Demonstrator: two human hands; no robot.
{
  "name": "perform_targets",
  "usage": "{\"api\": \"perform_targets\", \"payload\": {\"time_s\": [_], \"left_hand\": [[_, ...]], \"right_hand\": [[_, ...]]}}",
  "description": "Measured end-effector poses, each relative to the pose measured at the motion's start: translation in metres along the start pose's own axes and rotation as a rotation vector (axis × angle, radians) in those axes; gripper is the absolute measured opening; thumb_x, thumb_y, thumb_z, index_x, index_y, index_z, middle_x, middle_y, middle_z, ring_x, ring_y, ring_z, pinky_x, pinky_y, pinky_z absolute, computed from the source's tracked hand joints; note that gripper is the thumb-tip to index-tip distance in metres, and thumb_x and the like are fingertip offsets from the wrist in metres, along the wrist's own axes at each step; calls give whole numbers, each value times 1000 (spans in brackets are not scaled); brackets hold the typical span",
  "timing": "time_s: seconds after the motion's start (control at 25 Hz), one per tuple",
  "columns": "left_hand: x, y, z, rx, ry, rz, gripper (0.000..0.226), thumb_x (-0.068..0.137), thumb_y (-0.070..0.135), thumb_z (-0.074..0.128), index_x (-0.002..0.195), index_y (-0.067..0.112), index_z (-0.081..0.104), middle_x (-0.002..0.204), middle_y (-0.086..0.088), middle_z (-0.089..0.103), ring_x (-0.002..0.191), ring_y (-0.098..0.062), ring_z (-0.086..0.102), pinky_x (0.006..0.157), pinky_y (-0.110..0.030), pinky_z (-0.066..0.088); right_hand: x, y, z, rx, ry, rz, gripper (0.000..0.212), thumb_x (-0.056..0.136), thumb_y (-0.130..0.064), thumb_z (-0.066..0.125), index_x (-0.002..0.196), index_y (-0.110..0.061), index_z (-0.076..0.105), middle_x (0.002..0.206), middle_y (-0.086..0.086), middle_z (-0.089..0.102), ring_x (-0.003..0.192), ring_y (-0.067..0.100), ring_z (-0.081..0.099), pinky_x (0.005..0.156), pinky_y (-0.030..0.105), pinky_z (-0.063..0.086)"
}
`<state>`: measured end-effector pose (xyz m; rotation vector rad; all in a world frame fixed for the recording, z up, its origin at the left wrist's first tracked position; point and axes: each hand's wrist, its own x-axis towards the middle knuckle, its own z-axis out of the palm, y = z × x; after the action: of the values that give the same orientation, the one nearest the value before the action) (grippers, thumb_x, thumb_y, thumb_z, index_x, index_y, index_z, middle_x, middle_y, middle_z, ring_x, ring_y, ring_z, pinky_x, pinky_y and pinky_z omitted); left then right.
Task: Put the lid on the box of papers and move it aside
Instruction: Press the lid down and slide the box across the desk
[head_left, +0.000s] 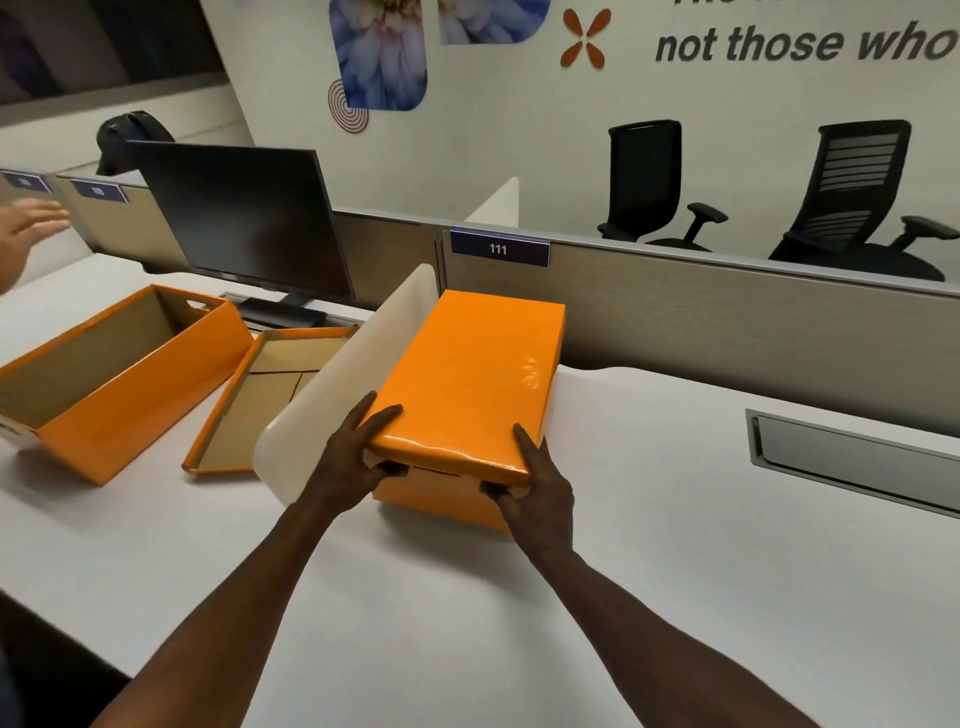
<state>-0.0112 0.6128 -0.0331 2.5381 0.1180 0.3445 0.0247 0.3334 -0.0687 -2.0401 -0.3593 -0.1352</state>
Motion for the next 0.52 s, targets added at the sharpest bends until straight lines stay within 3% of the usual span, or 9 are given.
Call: {"api": "perform_targets", "payload": {"time_s": [0.16, 0.28, 0.4, 0.52], "left_hand": [[13, -14, -6, 47, -48, -30, 98, 73, 27, 90, 155, 28, 37, 169, -11, 22, 151, -41, 29, 118, -66, 31], [13, -18, -9, 193, -66, -23, 102, 76, 32, 87, 159, 29, 28, 171, -12, 12, 157, -39, 14, 119, -67, 29], [14, -9, -5, 428, -77, 295, 109, 73, 38, 86, 161, 26, 23, 172, -13, 6, 158, -39, 6, 123, -64, 21], [18, 15, 17, 519, -189, 451, 110, 77, 37, 83, 163, 24, 15, 172, -10, 8, 159, -34, 6, 127, -56, 16]], "right_hand": [[9, -3, 13, -31, -66, -2, 98, 81, -42, 80, 158, -33, 21, 160, 4, 33, 138, 28, 46, 106, 45, 47], [5, -2, 17, -115, -105, -14, 104, 81, -56, 74, 160, -35, 10, 167, 3, 7, 148, 30, 31, 107, 45, 45], [12, -6, 19, -266, -67, -165, 101, 82, -56, 72, 160, -32, 13, 168, 4, -9, 153, 34, 14, 108, 47, 42], [24, -12, 22, -596, -108, -375, 96, 83, -37, 76, 160, -30, 19, 168, 11, -4, 154, 39, -4, 116, 66, 22]]}}
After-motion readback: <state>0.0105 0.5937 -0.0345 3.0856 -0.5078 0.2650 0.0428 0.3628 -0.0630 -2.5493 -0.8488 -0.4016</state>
